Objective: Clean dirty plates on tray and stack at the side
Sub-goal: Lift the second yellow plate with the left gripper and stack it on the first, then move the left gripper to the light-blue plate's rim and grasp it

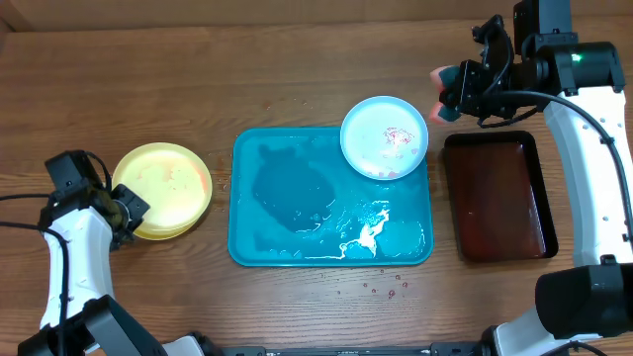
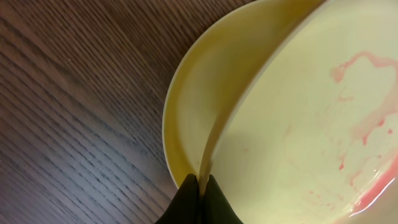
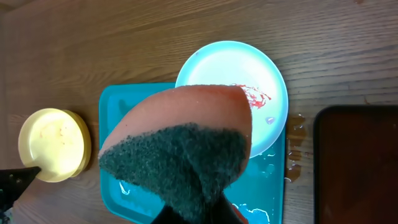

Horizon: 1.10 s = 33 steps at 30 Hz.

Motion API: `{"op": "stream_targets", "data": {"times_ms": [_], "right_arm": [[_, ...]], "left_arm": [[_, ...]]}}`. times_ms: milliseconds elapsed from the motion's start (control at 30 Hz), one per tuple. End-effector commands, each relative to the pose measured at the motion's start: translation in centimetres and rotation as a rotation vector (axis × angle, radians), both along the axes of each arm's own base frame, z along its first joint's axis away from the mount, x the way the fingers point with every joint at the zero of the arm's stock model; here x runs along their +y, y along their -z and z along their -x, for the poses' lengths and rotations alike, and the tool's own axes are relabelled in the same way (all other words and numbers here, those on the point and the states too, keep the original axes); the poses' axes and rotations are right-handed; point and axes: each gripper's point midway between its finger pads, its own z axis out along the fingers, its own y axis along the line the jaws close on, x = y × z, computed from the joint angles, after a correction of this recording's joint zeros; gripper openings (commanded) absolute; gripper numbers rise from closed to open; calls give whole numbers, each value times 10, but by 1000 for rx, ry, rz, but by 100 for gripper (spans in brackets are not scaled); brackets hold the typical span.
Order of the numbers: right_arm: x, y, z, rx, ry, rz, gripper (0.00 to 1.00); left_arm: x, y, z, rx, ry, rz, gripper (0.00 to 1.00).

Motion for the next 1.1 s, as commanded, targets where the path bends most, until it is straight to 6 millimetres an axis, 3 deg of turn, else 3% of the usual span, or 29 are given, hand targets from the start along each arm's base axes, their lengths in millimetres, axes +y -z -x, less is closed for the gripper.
{"op": "stream_targets", "data": {"times_ms": [0, 67, 133, 267, 433, 600, 733, 800, 967, 1067], "right_arm": [[1, -6, 1, -14, -9, 0, 4], [1, -5, 2, -9, -9, 1, 4], [1, -5, 2, -9, -9, 1, 4], [1, -5, 2, -9, -9, 1, 4], [1, -5, 2, -9, -9, 1, 4], [1, -5, 1, -12, -9, 1, 4], [1, -5, 1, -14, -9, 1, 4], [1, -6, 1, -14, -9, 1, 4], [1, -6, 0, -20, -9, 0, 4], [1, -6, 0, -20, -9, 0, 4]], "left_arm": [[4, 5, 5, 9, -55, -9, 4], [8, 3, 2, -2, -57, -26, 9], [9, 2, 0, -10, -49, -33, 25], [9, 2, 0, -13, -50, -34, 37], [6, 0, -5, -18, 28, -34, 44], [-17, -18, -25, -61, 218, 15, 49], [-53, -44, -52, -129, 363, 60, 56], [-82, -59, -70, -172, 480, 64, 59], [-172, -90, -104, -263, 738, 60, 77], [-228, -95, -120, -288, 843, 90, 83]]}}
